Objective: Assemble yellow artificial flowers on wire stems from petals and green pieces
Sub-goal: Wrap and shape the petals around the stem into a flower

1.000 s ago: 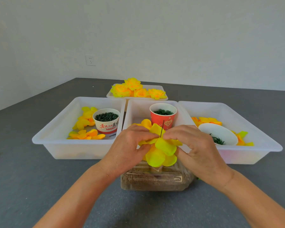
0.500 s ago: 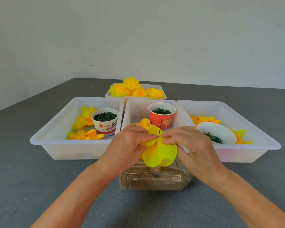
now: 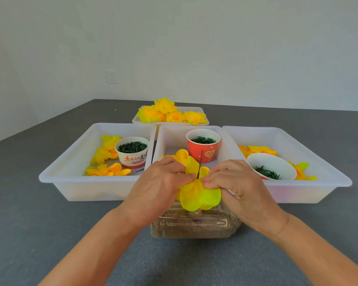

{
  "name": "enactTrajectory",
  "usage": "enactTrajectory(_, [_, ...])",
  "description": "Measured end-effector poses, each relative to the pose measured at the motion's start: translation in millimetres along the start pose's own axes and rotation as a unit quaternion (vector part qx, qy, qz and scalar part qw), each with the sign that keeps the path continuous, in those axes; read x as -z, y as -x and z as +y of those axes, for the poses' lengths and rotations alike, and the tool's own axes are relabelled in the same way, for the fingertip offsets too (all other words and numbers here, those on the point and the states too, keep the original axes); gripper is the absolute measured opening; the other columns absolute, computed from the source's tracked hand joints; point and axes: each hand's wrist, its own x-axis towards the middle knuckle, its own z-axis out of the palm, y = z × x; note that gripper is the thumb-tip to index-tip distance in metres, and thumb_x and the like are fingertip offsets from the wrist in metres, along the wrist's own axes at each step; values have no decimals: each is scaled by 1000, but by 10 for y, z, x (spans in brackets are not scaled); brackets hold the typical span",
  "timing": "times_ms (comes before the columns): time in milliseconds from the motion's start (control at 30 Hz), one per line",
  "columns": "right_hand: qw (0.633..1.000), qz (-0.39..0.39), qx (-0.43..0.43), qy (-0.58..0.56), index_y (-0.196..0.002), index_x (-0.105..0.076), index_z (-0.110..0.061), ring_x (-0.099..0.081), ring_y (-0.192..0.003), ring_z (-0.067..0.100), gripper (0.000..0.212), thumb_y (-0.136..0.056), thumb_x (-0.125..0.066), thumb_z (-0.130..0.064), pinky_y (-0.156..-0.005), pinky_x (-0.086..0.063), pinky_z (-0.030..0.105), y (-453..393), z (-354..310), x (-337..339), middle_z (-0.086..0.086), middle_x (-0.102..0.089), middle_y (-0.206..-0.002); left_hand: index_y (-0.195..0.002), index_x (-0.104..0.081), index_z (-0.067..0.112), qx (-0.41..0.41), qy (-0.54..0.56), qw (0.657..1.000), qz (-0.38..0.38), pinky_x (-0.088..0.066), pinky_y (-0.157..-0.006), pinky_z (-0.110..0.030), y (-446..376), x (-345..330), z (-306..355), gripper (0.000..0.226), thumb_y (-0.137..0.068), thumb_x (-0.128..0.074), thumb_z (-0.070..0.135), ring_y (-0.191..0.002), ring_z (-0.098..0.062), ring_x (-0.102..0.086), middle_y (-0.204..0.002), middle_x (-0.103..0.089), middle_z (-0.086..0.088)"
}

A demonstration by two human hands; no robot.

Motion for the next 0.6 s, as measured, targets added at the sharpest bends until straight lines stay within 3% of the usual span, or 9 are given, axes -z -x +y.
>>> enactTrajectory(133, [999, -33, 8, 15, -79, -76, -11, -66, -87, 22, 20, -69, -66, 2, -79, -49, 37, -9, -11, 35, -5, -74, -90, -103, -72, 9, -5, -44, 999, -18, -54, -66, -41, 11, -11, -13, 36, -70, -60, -1, -81, -30, -62, -84, -69, -7])
enactTrajectory(267, [994, -84, -61, -20, -82, -77, -16, -56, -102, 8, 29, -67, -58, 1, -87, -45, 30, 2, -5, 119, -12, -72, -98, -120, -64, 13, 16, -22, 999, -44, -49, -83, -41, 71, -33, -17, 46, -77, -52, 6, -97, -27, -56, -103, -66, -6])
enactTrajectory(400, [987, -71, -129, -67, -79, -73, -19, -54, -97, -1, 18, -75, -57, -12, -83, -44, 19, -91, -65, 104, -11, -69, -89, -120, -64, 14, 43, 55, 996, -64, -44, -83, -36, 67, -17, -28, 43, -83, -45, 23, -95, -21, -52, -98, -63, -5])
enactTrajectory(467, [981, -48, -164, -96, -75, -70, -21, -56, -90, 2, 8, -80, -64, -19, -78, -45, 23, -130, -95, 58, -10, -67, -84, -115, -67, 12, 55, 121, 989, -67, -42, -84, -33, 60, -11, -23, 51, -86, -31, 34, -96, -19, -51, -97, -62, -7])
enactTrajectory(600, [952, -44, -269, -137, -72, -66, -36, -58, -90, 3, 14, -75, -75, -26, -79, -46, 23, -161, -103, -5, -10, -65, -90, -93, -74, 22, 170, 311, 935, 9, -42, -88, -24, 35, -22, -11, 46, -94, -36, 48, -99, -3, -54, -100, -65, 9])
